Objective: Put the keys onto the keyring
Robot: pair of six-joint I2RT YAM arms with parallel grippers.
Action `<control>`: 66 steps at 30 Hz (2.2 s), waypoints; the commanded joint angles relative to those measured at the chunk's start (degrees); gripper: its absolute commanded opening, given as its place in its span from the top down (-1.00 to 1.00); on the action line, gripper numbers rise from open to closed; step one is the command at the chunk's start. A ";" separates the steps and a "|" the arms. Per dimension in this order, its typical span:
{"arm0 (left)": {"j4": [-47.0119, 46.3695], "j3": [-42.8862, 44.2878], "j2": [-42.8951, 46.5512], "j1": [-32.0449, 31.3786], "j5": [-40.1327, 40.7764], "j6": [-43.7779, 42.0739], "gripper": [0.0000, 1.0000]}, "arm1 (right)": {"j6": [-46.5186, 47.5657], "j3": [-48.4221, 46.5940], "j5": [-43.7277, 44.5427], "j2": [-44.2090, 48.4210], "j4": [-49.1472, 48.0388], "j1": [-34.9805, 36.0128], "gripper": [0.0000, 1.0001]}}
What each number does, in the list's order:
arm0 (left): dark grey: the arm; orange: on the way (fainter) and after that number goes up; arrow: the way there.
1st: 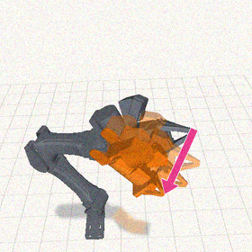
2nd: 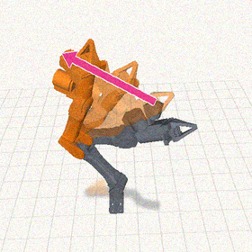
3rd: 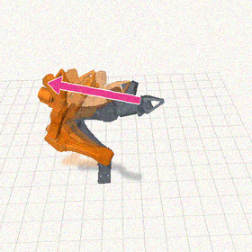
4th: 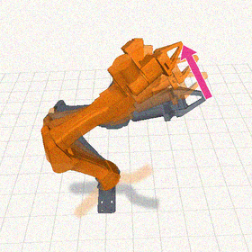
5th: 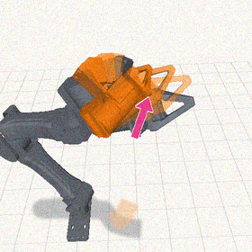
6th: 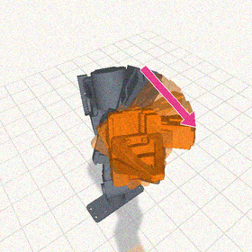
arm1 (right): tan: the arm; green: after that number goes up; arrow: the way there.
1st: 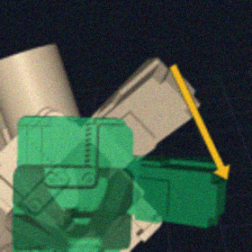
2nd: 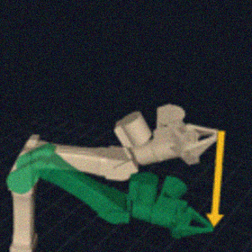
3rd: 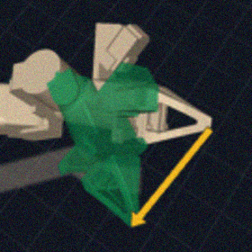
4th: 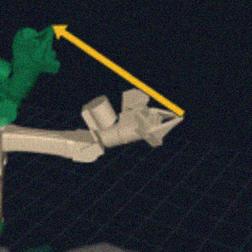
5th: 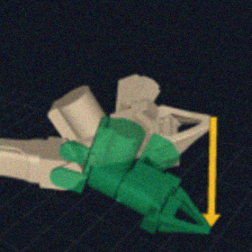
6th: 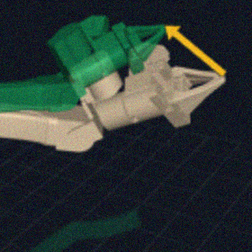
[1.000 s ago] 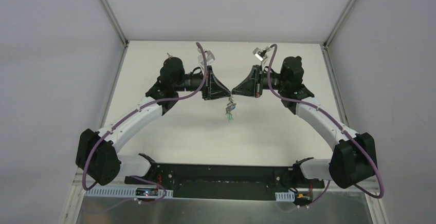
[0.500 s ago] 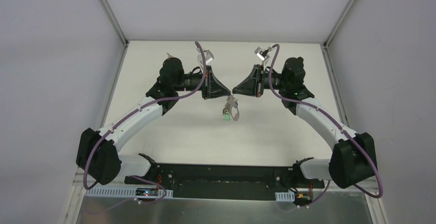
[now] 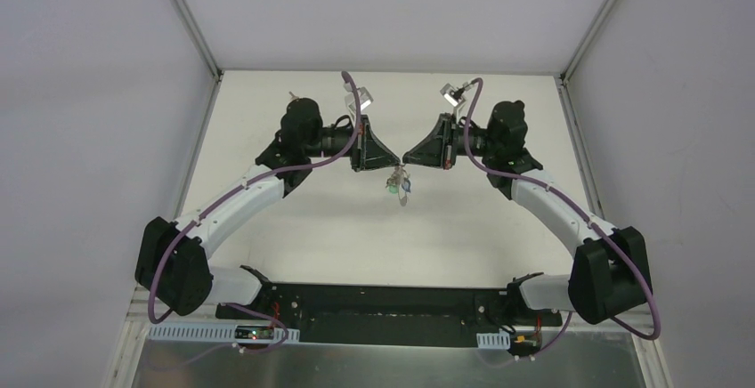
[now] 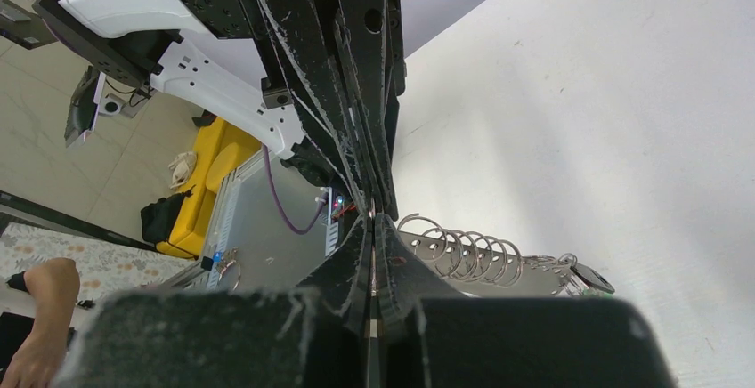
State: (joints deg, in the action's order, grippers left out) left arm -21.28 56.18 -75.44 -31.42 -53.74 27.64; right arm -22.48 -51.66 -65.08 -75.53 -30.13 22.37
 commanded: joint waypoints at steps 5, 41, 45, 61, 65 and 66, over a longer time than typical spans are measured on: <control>16.14 5.31 3.58 -0.13 1.23 -15.79 1.00 | 9.23 -1.34 -0.36 1.45 5.50 -0.05 0.68; 38.68 13.05 3.24 -5.76 4.75 -35.79 1.00 | 37.43 -7.79 0.69 1.79 32.35 7.73 0.11; 36.28 11.90 2.44 -5.76 2.48 -33.34 1.00 | 39.58 -8.27 2.21 1.47 34.16 8.82 0.14; 34.71 9.83 2.05 -5.85 -0.51 -32.74 1.00 | 42.61 -8.94 2.08 1.88 36.81 9.18 0.48; 34.71 9.83 1.82 -5.85 -0.47 -32.74 1.00 | 42.52 -9.07 1.25 1.79 36.90 9.23 0.50; 34.70 9.77 1.75 -5.85 -0.50 -32.76 1.00 | 42.58 -9.07 1.13 1.84 36.88 9.22 0.51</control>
State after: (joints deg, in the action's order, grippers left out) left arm 15.68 65.82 -73.82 -36.82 -51.99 -5.30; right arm 18.44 -57.98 -61.82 -73.93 7.01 31.29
